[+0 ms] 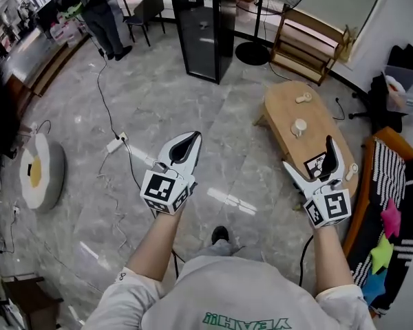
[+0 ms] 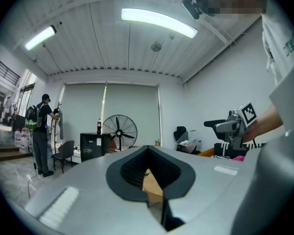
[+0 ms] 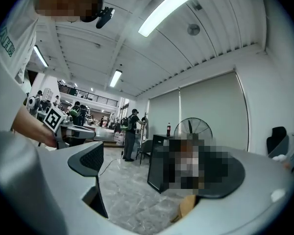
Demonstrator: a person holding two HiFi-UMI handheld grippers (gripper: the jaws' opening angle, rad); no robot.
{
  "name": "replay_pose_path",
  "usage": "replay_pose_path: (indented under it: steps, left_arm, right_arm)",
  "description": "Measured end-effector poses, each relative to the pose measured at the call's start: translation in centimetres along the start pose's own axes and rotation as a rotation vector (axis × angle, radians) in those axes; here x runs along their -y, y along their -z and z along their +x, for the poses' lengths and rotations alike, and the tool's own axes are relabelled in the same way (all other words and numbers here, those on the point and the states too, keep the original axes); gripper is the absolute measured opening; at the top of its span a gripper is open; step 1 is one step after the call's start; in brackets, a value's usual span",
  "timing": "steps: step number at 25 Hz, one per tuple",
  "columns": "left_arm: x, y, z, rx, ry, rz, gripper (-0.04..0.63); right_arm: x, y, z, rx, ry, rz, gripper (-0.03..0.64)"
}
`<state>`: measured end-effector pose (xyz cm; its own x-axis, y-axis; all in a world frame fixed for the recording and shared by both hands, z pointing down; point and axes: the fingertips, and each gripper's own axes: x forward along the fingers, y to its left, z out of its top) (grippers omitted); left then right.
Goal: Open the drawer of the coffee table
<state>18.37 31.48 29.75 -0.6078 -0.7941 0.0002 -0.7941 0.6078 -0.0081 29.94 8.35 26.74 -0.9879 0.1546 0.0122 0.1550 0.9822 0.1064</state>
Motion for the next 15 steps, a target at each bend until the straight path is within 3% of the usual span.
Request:
replay_pose_path:
  steps: [9, 15]
  left_arm:
    - [-5.6, 0.2, 6.0, -0.013, -0.004, -0.003, -0.002]
    - [-10.3, 0.6, 11.6, -0.038, -0.019, 0.044, -0.002]
  right_arm:
    - [2.2, 0.2, 8.8, 0.012, -0.027, 0.005, 0.589]
    - [5.2, 1.4, 16.1, 0.045, -0.055, 0.027, 0.589]
